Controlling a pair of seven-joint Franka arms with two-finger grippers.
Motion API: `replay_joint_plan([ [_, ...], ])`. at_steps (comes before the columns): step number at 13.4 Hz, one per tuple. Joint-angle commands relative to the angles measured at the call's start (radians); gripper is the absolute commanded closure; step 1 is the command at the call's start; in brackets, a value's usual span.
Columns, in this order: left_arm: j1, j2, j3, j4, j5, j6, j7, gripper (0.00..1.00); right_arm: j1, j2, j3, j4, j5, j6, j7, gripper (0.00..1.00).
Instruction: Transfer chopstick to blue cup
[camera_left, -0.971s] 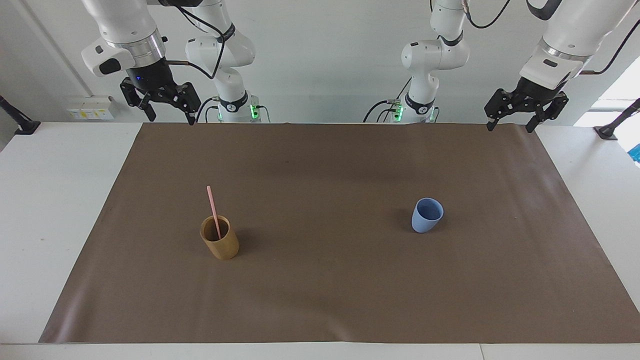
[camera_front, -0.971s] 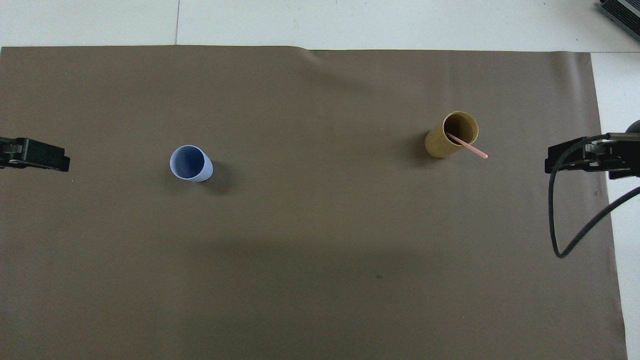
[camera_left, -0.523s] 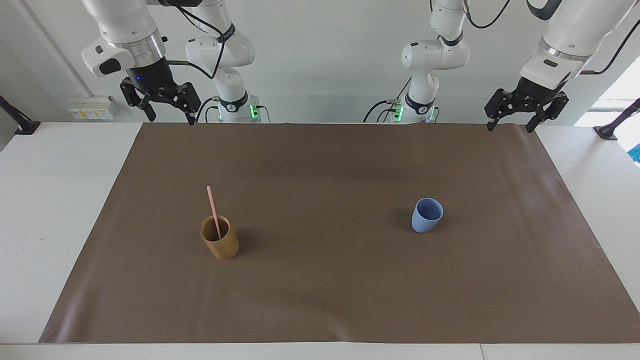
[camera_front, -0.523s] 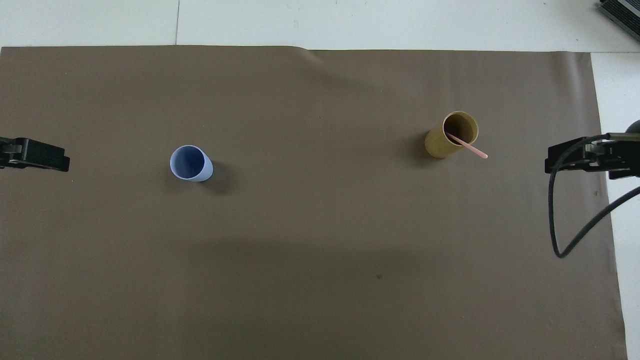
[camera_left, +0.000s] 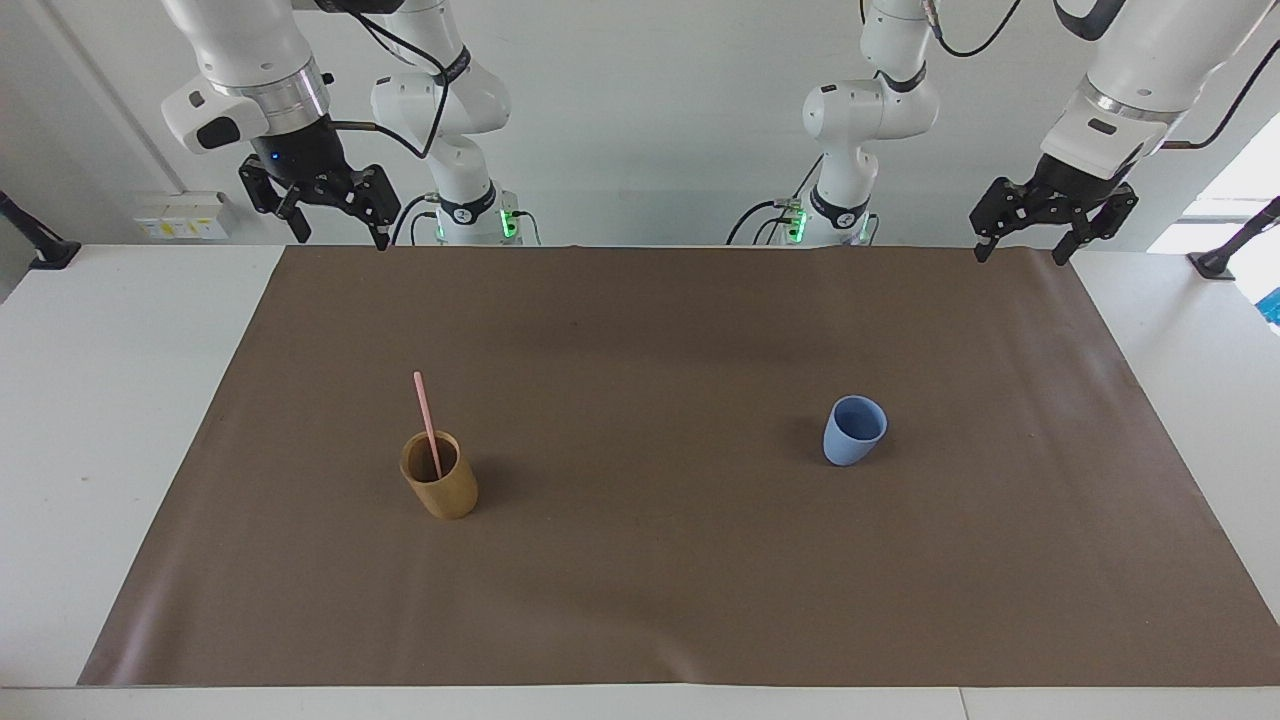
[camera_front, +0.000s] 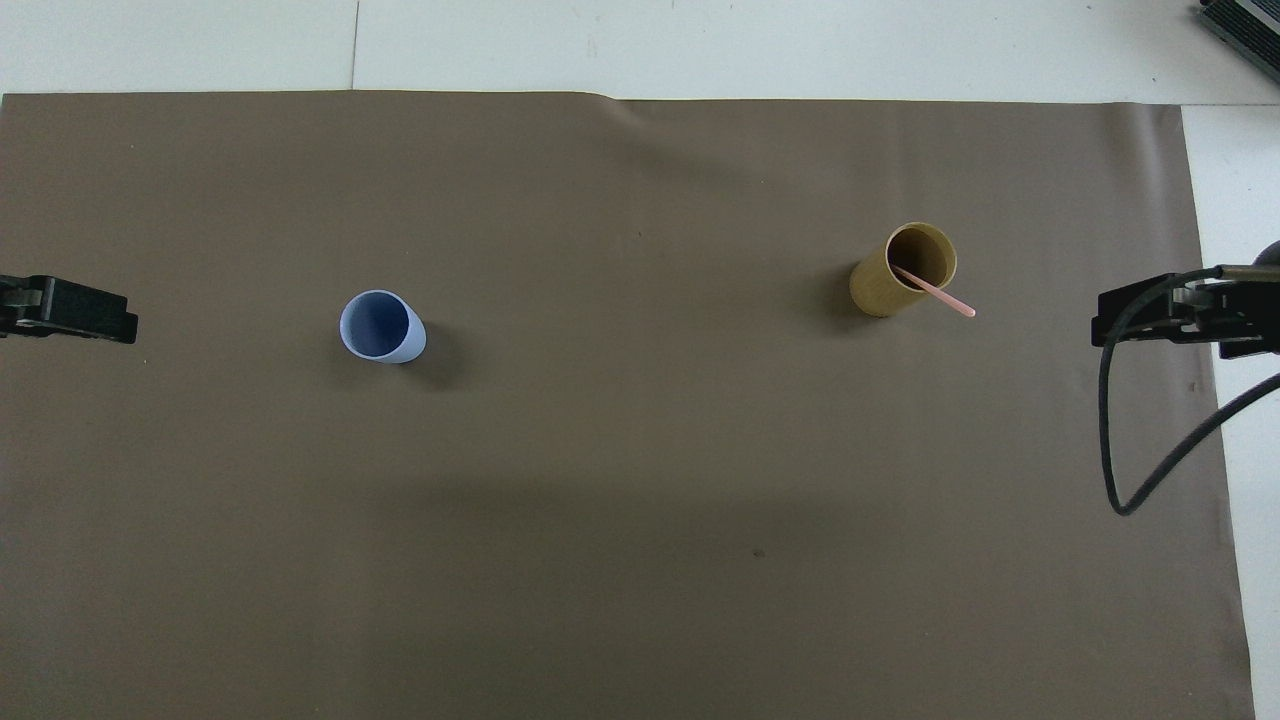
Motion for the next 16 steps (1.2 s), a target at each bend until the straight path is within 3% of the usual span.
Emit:
replay_joint_plan([
  [1,-0.001,-0.015,-0.001,-0.005,-0.013,-0.018,0.007,0.0,-0.011,-0.003,0.008,-0.001,0.015,0.001,0.002,0.0],
  [4,0.002,-0.006,-0.001,-0.032,-0.013,0.027,0.004,0.0,-0.016,-0.003,0.006,-0.001,0.015,0.001,0.002,0.0],
  [10,-0.001,0.077,-0.002,-0.123,-0.014,0.301,-0.091,0.0,-0.033,-0.003,0.003,-0.001,0.013,0.002,0.007,0.0],
  [16,-0.035,0.114,-0.002,-0.348,-0.014,0.536,-0.171,0.0,-0.031,-0.003,0.005,-0.003,0.013,0.002,0.005,0.0],
])
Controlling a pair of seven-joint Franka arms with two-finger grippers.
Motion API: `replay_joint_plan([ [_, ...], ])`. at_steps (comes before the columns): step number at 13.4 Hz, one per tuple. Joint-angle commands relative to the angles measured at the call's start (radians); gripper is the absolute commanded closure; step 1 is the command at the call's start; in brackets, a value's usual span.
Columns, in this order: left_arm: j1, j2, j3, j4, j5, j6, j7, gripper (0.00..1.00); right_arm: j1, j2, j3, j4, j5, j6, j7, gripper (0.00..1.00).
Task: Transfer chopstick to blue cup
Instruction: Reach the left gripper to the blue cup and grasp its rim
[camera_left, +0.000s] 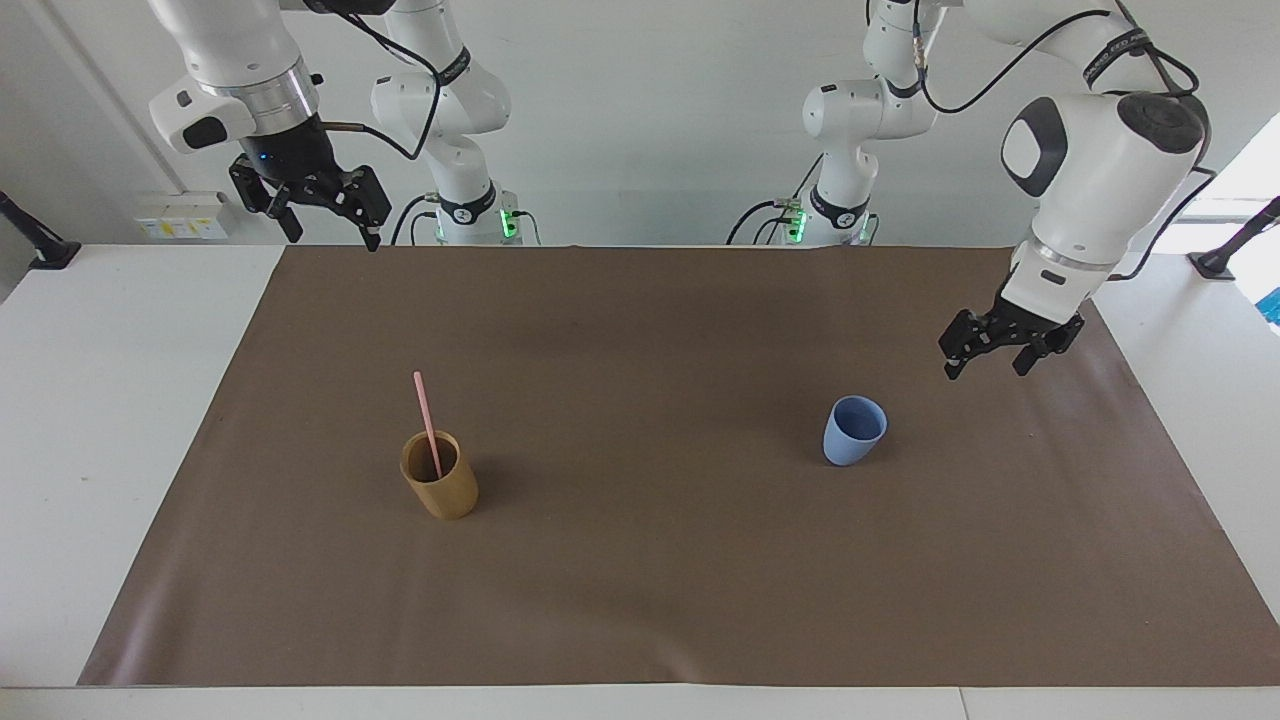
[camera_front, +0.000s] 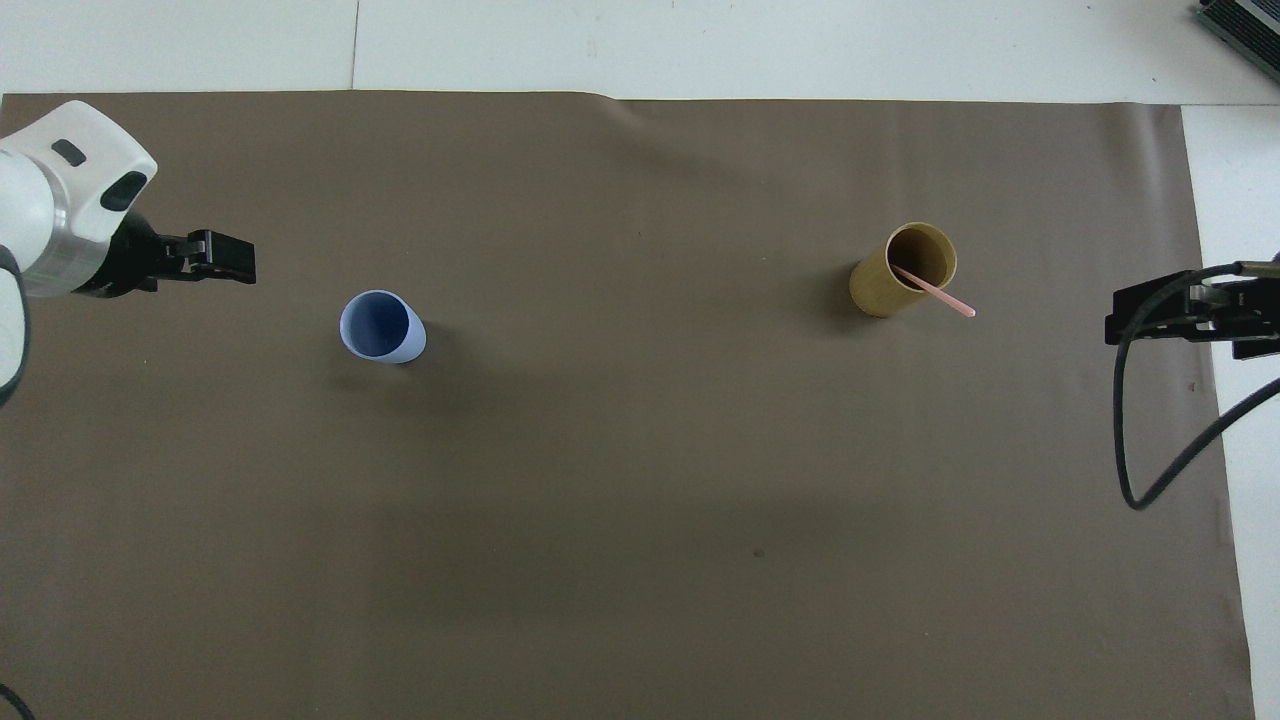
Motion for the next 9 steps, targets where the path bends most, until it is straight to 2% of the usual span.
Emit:
replay_joint_plan([
  [1,-0.046,-0.009,0.008,-0.133,-0.013,0.104,-0.04,0.0,-0.013,-0.003,0.009,-0.003,0.013,0.003,0.005,0.0],
  [4,-0.106,0.05,0.006,-0.164,-0.013,0.179,-0.146,0.0,-0.013,-0.003,0.009,-0.003,0.013,0.001,0.002,0.0],
  [7,-0.106,0.083,0.008,-0.19,-0.013,0.262,-0.145,0.0,-0.013,-0.003,0.011,-0.001,0.013,0.001,0.002,0.0],
  [9,-0.1,0.08,0.008,-0.216,-0.013,0.305,-0.146,0.0,-0.016,-0.003,0.009,-0.001,0.013,0.001,0.004,0.0],
])
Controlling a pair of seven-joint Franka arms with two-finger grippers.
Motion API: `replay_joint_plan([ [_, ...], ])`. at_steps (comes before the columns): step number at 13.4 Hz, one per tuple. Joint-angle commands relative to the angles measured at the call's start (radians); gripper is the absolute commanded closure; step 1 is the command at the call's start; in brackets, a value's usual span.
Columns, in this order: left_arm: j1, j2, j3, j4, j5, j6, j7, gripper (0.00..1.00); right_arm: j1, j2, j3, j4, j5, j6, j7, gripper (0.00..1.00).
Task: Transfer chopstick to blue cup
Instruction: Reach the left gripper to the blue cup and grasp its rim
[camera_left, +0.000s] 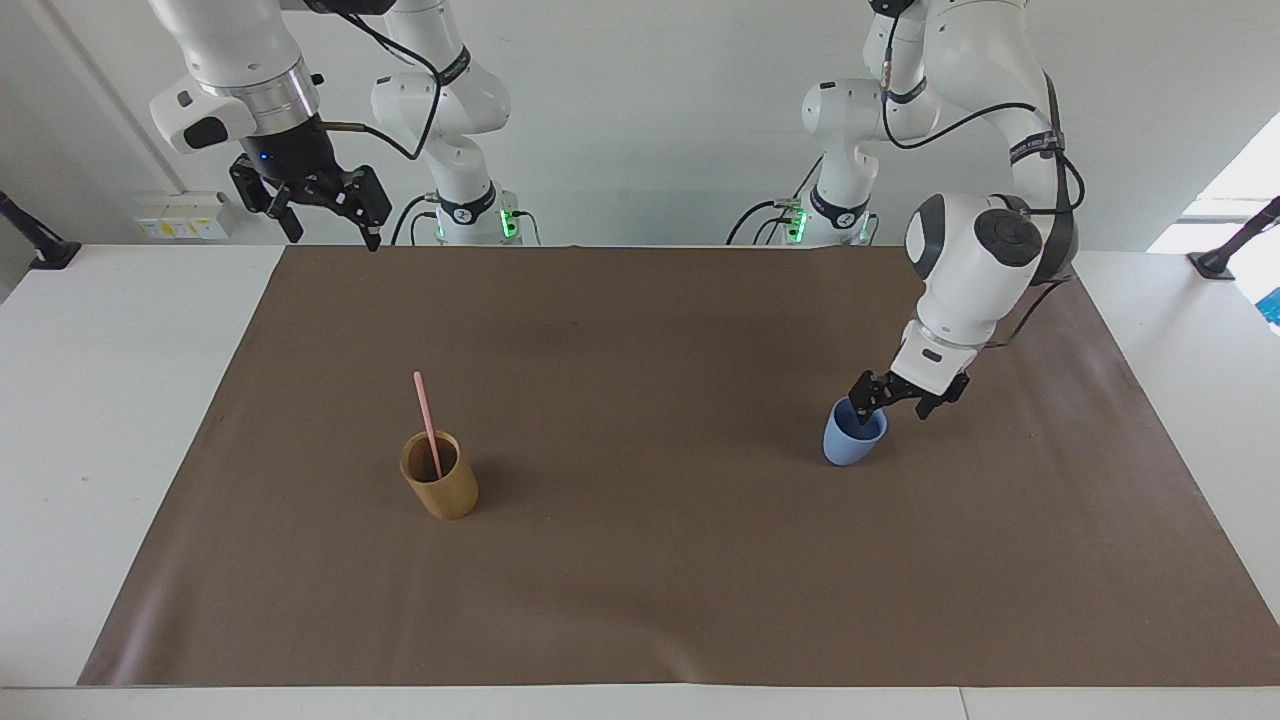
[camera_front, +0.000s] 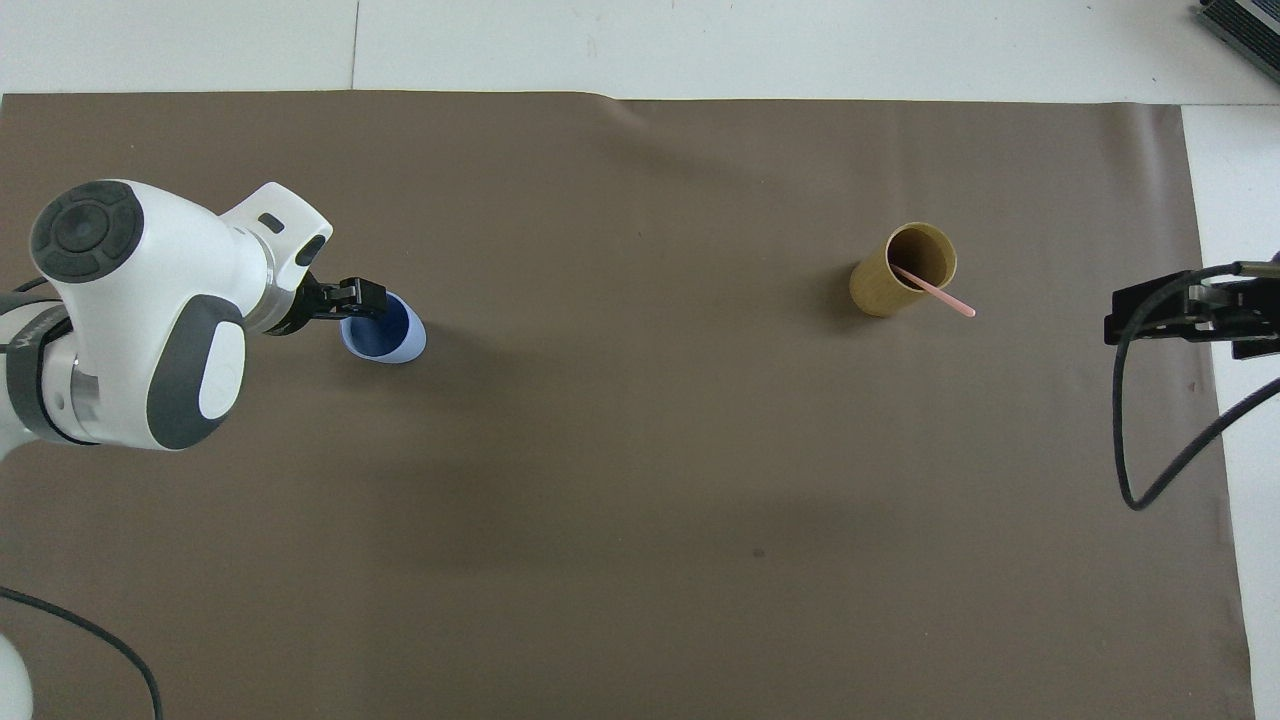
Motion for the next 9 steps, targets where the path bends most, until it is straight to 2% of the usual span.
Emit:
replay_joint_plan([
  [1,0.002,-0.02,0.01,-0.056,-0.009,0.053,-0.007,0.0,-0.016,-0.003,0.008,-0.001,0.013,0.001,0.004,0.0],
  [6,-0.001,-0.027,0.008,-0.079,-0.009,0.054,-0.02,0.0,-0.016,-0.003,0.008,-0.001,0.013,0.001,0.002,0.0],
  [7,-0.001,-0.032,0.008,-0.081,-0.009,0.055,-0.023,0.03,-0.015,-0.003,0.008,-0.001,0.013,0.001,0.002,0.0],
  [8,-0.004,-0.032,0.008,-0.079,-0.009,0.05,-0.023,0.45,-0.015,-0.003,0.008,-0.001,0.013,0.001,0.002,0.0],
  [9,-0.007,-0.033,0.008,-0.083,-0.009,0.039,-0.026,0.8,-0.015,-0.003,0.008,-0.001,0.013,0.001,0.002,0.0],
])
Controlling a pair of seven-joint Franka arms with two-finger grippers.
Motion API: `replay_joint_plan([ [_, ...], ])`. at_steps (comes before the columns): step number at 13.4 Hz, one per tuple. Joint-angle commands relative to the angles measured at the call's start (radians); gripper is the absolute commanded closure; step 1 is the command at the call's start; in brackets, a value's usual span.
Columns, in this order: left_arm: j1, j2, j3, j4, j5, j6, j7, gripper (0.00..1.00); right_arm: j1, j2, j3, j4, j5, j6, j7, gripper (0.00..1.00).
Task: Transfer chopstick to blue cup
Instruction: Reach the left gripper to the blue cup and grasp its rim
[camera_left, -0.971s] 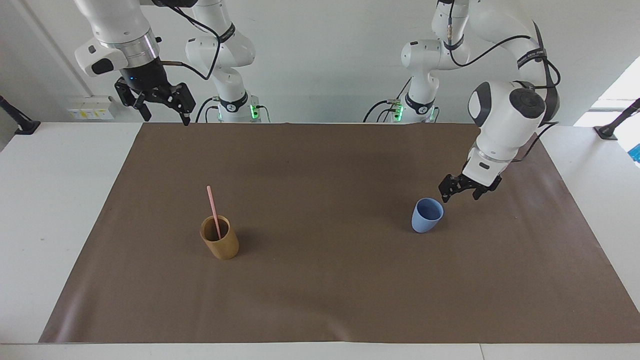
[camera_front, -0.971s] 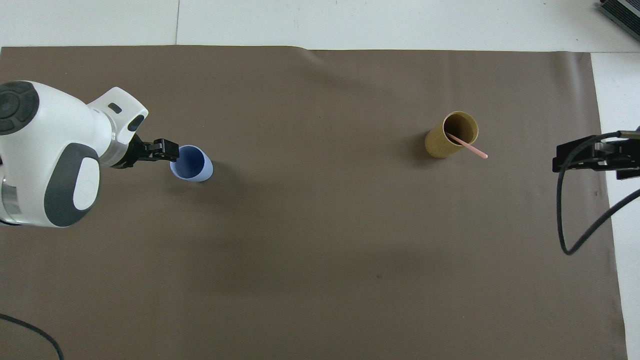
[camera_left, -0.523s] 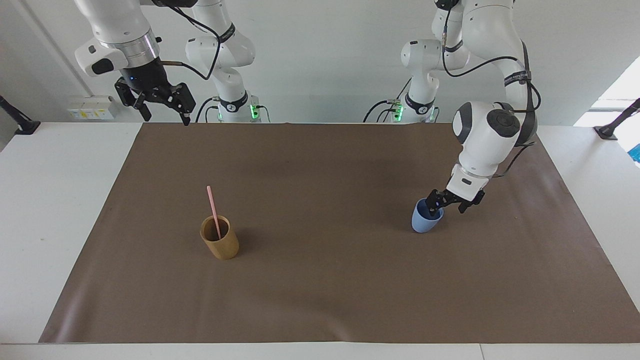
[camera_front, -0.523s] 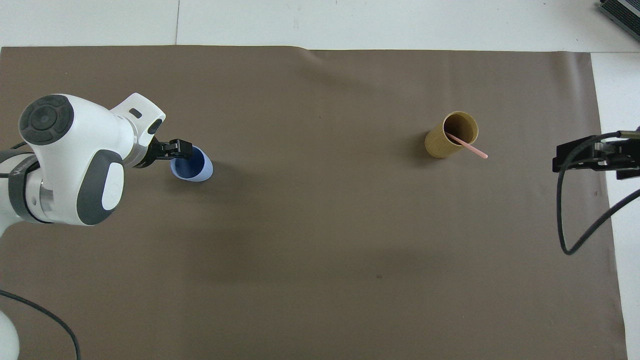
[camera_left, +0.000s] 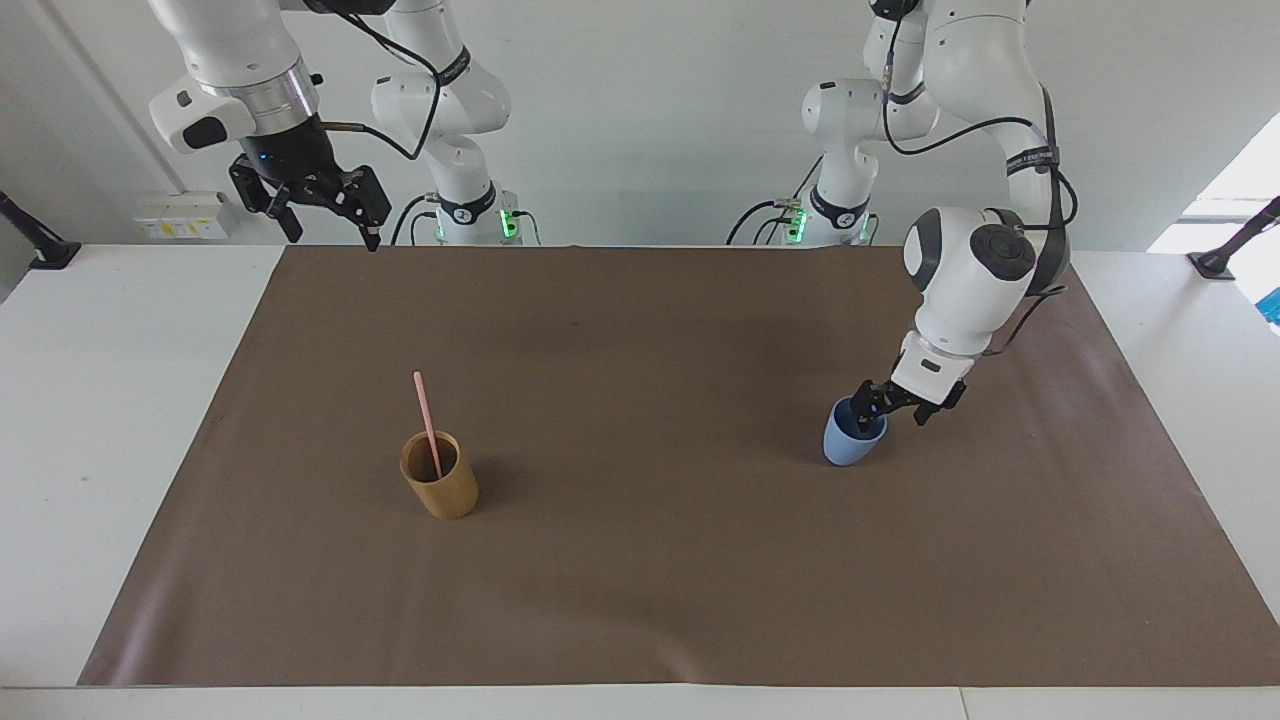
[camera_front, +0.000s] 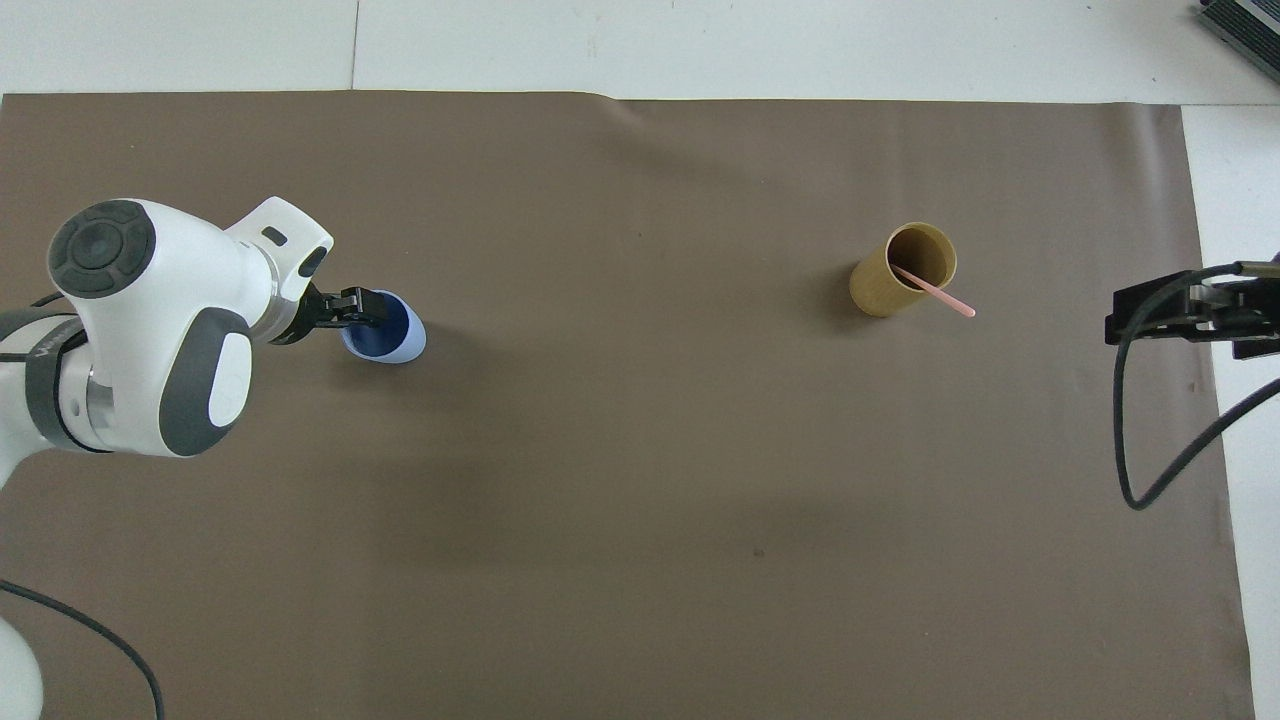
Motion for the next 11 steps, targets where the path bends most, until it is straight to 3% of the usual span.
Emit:
replay_joint_plan([
  [1,-0.013,-0.035,0.003,-0.042,-0.009,0.013,-0.036,1.0,-0.014,-0.003,0.008,-0.001,0.013,0.001,0.004,0.0],
  [6,-0.022,-0.019,0.003,-0.001,-0.009,-0.002,-0.041,1.0,-0.014,-0.003,0.008,-0.001,0.013,0.001,0.004,0.0],
  [11,-0.051,0.011,0.0,0.271,-0.001,-0.261,-0.046,1.0,-0.015,-0.003,0.008,-0.001,0.013,0.001,0.004,0.0],
])
